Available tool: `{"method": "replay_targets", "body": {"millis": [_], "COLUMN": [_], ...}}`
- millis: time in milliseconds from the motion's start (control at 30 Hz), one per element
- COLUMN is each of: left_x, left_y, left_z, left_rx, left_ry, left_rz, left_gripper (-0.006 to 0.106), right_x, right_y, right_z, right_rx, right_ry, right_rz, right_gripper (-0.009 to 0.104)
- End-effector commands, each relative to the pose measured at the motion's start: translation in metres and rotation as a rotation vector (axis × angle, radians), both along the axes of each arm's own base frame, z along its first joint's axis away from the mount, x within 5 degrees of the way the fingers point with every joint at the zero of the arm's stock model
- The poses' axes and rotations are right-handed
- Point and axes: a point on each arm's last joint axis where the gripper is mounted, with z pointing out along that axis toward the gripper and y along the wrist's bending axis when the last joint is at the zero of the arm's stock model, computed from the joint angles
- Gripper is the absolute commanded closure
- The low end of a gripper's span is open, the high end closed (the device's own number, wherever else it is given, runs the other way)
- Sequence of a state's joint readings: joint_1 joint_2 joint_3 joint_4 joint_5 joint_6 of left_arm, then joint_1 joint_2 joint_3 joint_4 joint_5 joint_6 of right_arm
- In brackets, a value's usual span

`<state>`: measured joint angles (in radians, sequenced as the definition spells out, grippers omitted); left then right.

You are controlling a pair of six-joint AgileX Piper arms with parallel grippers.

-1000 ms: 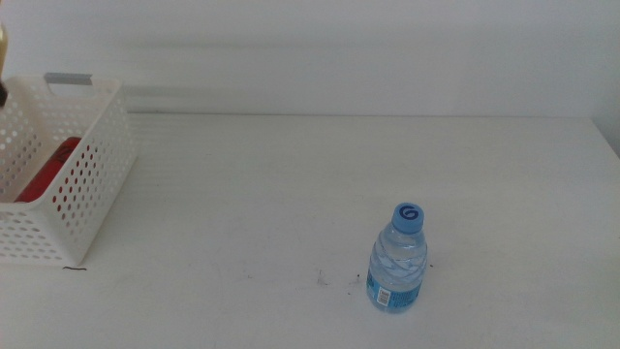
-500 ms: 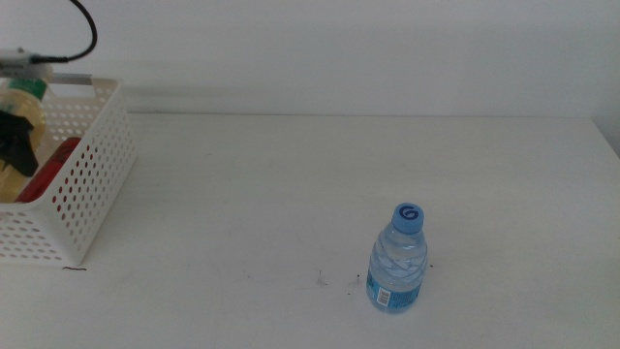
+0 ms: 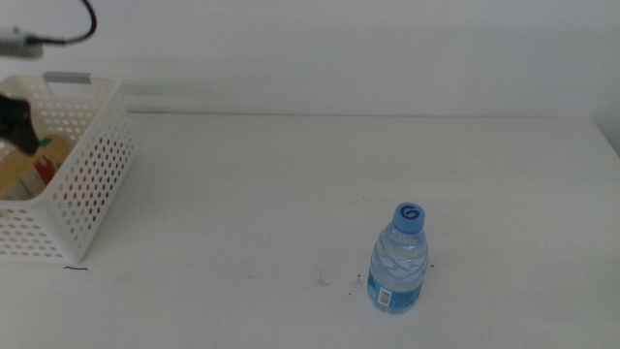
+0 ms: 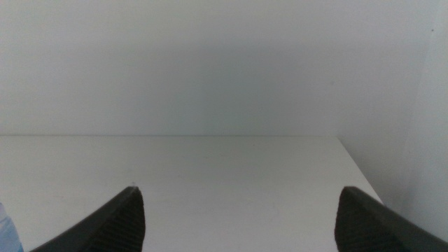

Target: Use arms to grab the bottles and put them into the dustbin to the left of the table.

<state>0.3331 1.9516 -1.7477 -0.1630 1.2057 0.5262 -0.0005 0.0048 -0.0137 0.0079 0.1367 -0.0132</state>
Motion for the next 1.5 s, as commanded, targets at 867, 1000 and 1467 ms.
{"method": "replay_targets", "body": {"millis": [867, 1000, 1467], "left_x": [-0.282, -0.292, -0.294], "left_y": [-0.178, -0.175, -0.174], "left_z": [0.125, 0.130, 0.134], "left_rx": [-0.300, -0.301, -0.297], "left_ry": [-0.813, -0.855, -0.903], "left_rz": [-0.345, -0.347, -0.341], "left_gripper": [0.007, 0.007, 0.007], "right_x": [0.000, 0.000, 0.000], "right_y": [0.000, 0.000, -0.001], "right_z": [-0.001, -0.001, 0.001], "right_rx": [-0.005, -0.005, -0.005], "right_ry": [-0.010, -0.010, -0.031], "right_rz": [-0.009, -0.009, -0.009], "right_gripper": [0.002, 0.002, 0.002]}}
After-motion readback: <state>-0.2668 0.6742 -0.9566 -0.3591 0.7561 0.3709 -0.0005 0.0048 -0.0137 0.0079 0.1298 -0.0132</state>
